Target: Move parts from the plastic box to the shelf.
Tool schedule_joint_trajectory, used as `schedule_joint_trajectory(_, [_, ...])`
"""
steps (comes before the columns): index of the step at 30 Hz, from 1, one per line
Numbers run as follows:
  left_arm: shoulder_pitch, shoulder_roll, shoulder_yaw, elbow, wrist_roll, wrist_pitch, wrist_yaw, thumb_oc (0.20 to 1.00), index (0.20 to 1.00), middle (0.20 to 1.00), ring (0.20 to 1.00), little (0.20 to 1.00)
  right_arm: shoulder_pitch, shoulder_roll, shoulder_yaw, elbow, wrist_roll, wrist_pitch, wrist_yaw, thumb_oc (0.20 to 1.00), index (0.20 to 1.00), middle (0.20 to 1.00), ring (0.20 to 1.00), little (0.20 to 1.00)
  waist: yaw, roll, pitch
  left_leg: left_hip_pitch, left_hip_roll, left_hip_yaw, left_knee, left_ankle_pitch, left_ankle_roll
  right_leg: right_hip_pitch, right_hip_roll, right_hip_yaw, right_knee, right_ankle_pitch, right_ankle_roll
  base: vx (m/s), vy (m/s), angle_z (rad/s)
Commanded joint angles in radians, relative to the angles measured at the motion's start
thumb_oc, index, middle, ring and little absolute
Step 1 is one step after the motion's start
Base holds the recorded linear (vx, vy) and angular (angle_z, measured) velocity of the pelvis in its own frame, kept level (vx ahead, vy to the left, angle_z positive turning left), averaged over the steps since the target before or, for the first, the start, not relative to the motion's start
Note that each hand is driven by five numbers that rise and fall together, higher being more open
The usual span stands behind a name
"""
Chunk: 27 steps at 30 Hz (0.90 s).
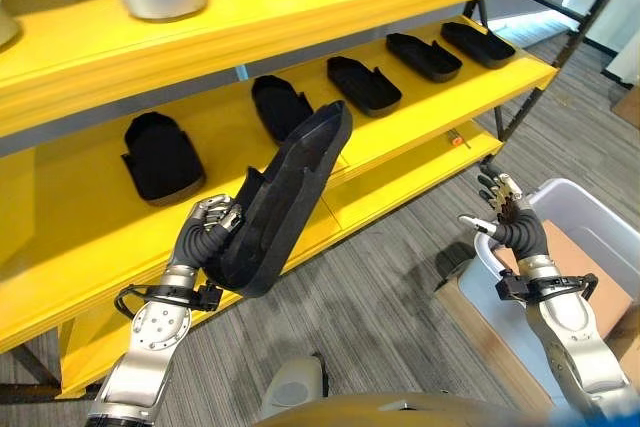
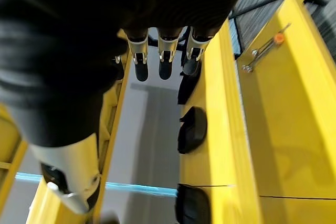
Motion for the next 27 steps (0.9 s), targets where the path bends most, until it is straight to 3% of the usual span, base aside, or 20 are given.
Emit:
schedule_joint_trajectory(1, [-0.035, 0.029, 0.056, -0.111, 0.044, -0.074, 0.043, 0.200, 0.200, 0.200, 0.200, 0.200, -0.083, -0.031, 0.028, 0.009, 0.006, -0.039, 0.007, 1.000, 1.000, 1.000, 1.000, 1.000, 0.001, 0.021, -0.016, 0.231, 0.023, 0.000, -0.361, 0.088, -0.038, -0.098, 0.013, 0.133, -0.078, 0.042, 0.121, -0.05, 0.127, 0.64])
schedule_joint_trajectory(2, [-0.036, 0.030, 0.056, -0.110, 0.044, -0.075, 0.043, 0.200, 0.200, 0.200, 0.200, 0.200, -0.084, -0.030, 0.029, 0.010, 0.005, -0.040, 0.007, 1.000, 1.000, 1.000, 1.000, 1.000, 0.003, 0.019, -0.017, 0.230, 0.022, 0.003, -0.363, 0.090, -0.037, -0.102, 0.012, 0.136, -0.077, 0.043, 0.121, -0.03, 0.222, 0.29])
schedule_joint_trajectory(3, [-0.046, 0.036, 0.046, -0.090, 0.050, -0.079, 0.054, 0.200, 0.200, 0.200, 0.200, 0.200, -0.071, -0.028, 0.027, 0.006, 0.016, -0.037, 0.013, 1.000, 1.000, 1.000, 1.000, 1.000, -0.029, 0.018, -0.004, 0.228, 0.013, -0.032, -0.357, 0.100, -0.025, -0.148, 0.100, 0.327, -0.064, 0.011, 0.094, 0.01, 0.163, 0.39])
schedule_joint_trajectory(4, [-0.043, 0.037, 0.044, -0.089, 0.049, -0.080, 0.046, 0.200, 0.200, 0.200, 0.200, 0.200, -0.057, -0.032, 0.022, 0.002, 0.029, -0.035, 0.025, 1.000, 1.000, 1.000, 1.000, 1.000, -0.040, 0.019, 0.004, 0.231, 0.009, -0.042, -0.357, 0.106, -0.017, -0.171, 0.160, 0.401, -0.037, -0.024, 0.078, 0.05, 0.258, 0.66])
schedule_joint_trajectory(5, [-0.037, 0.035, 0.039, -0.087, 0.052, -0.079, 0.037, 0.200, 0.200, 0.200, 0.200, 0.200, -0.033, -0.043, 0.011, 0.004, 0.041, -0.034, 0.042, 1.000, 1.000, 1.000, 1.000, 1.000, -0.059, 0.017, 0.009, 0.236, 0.003, -0.059, -0.366, 0.119, -0.005, -0.203, 0.292, 0.472, 0.014, -0.121, 0.040, 0.02, 0.161, 0.72])
schedule_joint_trajectory(8, [-0.031, 0.032, 0.041, -0.086, 0.051, -0.079, 0.034, 0.200, 0.200, 0.200, 0.200, 0.200, -0.027, -0.047, 0.008, 0.003, 0.047, -0.034, 0.050, 1.000, 1.000, 1.000, 1.000, 1.000, -0.066, 0.015, 0.005, 0.232, -0.005, -0.066, -0.370, 0.129, -0.002, -0.221, 0.333, 0.483, 0.024, -0.135, 0.029, 0.03, 0.092, 0.52])
schedule_joint_trajectory(9, [-0.025, 0.022, 0.040, -0.090, 0.055, -0.073, 0.031, 0.200, 0.200, 0.200, 0.200, 0.200, -0.022, -0.052, 0.016, 0.006, 0.060, -0.038, 0.066, 1.000, 1.000, 1.000, 1.000, 1.000, -0.077, -0.005, -0.002, 0.233, -0.037, -0.088, -0.384, 0.144, 0.002, -0.240, 0.451, 0.483, 0.015, -0.168, 0.002, 0.06, 0.060, 0.25])
schedule_joint_trajectory(10, [-0.035, 0.012, 0.030, -0.084, 0.053, -0.078, 0.032, 0.200, 0.200, 0.200, 0.200, 0.200, -0.022, -0.061, 0.019, 0.002, 0.065, -0.044, 0.067, 1.000, 1.000, 1.000, 1.000, 1.000, -0.091, -0.019, -0.005, 0.228, -0.059, -0.103, -0.384, 0.149, -0.002, -0.229, 0.494, 0.541, -0.056, -0.173, -0.012, 0.06, 0.063, -0.06])
schedule_joint_trajectory(12, [-0.037, -0.001, 0.027, -0.077, 0.063, -0.077, 0.029, 0.200, 0.200, 0.200, 0.200, 0.200, -0.016, -0.062, 0.015, 0.007, 0.064, -0.042, 0.061, 1.000, 1.000, 1.000, 1.000, 1.000, -0.086, -0.021, -0.013, 0.229, -0.069, -0.109, -0.385, 0.149, -0.006, -0.187, 0.478, 0.552, -0.097, -0.159, -0.011, 0.05, -0.006, 0.36])
schedule_joint_trajectory(14, [-0.041, -0.012, 0.020, -0.076, 0.053, -0.078, 0.036, 0.200, 0.200, 0.200, 0.200, 0.200, -0.030, -0.062, 0.023, 0.015, 0.066, -0.044, 0.052, 1.000, 1.000, 1.000, 1.000, 1.000, -0.087, -0.017, -0.014, 0.231, -0.067, -0.110, -0.387, 0.148, -0.005, -0.176, 0.492, 0.579, -0.114, -0.157, -0.014, 0.03, -0.032, 0.33])
schedule_joint_trajectory(16, [-0.028, -0.025, 0.033, -0.080, 0.033, -0.082, 0.038, 0.200, 0.200, 0.200, 0.200, 0.200, -0.044, -0.062, 0.020, 0.020, 0.066, -0.046, 0.051, 1.000, 1.000, 1.000, 1.000, 1.000, -0.065, -0.012, -0.021, 0.227, -0.064, -0.092, -0.374, 0.136, -0.003, -0.158, 0.474, 0.548, -0.142, -0.152, -0.010, 0.07, -0.048, 0.19])
schedule_joint_trajectory(19, [-0.018, -0.031, 0.030, -0.082, 0.023, -0.083, 0.031, 0.200, 0.200, 0.200, 0.200, 0.200, -0.055, -0.063, 0.021, 0.029, 0.074, -0.049, 0.043, 1.000, 1.000, 1.000, 1.000, 1.000, -0.064, -0.012, -0.028, 0.220, -0.069, -0.087, -0.340, 0.115, -0.001, -0.141, 0.476, 0.564, -0.158, -0.152, -0.017, 0.09, -0.044, -0.06])
schedule_joint_trajectory(22, [-0.013, -0.038, 0.022, -0.082, 0.006, -0.082, 0.026, 0.200, 0.200, 0.200, 0.200, 0.200, -0.065, -0.074, 0.024, 0.027, 0.076, -0.054, 0.043, 1.000, 1.000, 1.000, 1.000, 1.000, -0.060, -0.010, -0.016, 0.187, -0.083, -0.081, -0.243, 0.080, -0.009, -0.130, 0.472, 0.559, -0.160, -0.161, -0.027, 0.04, -0.036, 0.20])
schedule_joint_trajectory(24, [-0.031, -0.037, 0.011, -0.086, -0.008, -0.084, 0.025, 0.200, 0.200, 0.200, 0.200, 0.200, -0.076, -0.085, 0.019, 0.030, 0.077, -0.059, 0.036, 1.000, 1.000, 1.000, 1.000, 1.000, -0.061, -0.009, 0.010, 0.137, -0.090, -0.062, -0.137, 0.066, -0.038, -0.131, 0.462, 0.543, -0.149, -0.170, -0.036, -0.04, -0.018, 0.30])
schedule_joint_trajectory(26, [-0.052, -0.035, -0.001, -0.082, -0.022, -0.085, 0.029, 0.200, 0.200, 0.200, 0.200, 0.200, -0.086, -0.093, 0.010, 0.035, 0.071, -0.064, 0.020, 1.000, 1.000, 1.000, 1.000, 1.000, -0.069, -0.012, 0.032, 0.092, -0.054, 0.003, -0.047, 0.077, -0.068, -0.127, 0.445, 0.515, -0.138, -0.175, -0.042, -0.07, 0.018, 0.30])
schedule_joint_trajectory(27, [-0.064, -0.031, -0.004, -0.081, -0.029, -0.083, 0.029, 0.200, 0.200, 0.200, 0.200, 0.200, -0.088, -0.097, 0.002, 0.035, 0.071, -0.068, 0.005, 1.000, 1.000, 1.000, 1.000, 1.000, -0.081, -0.028, 0.044, 0.079, 0.051, 0.079, -0.002, 0.047, -0.051, -0.123, 0.418, 0.493, -0.120, -0.183, -0.037, -0.04, 0.042, 0.34])
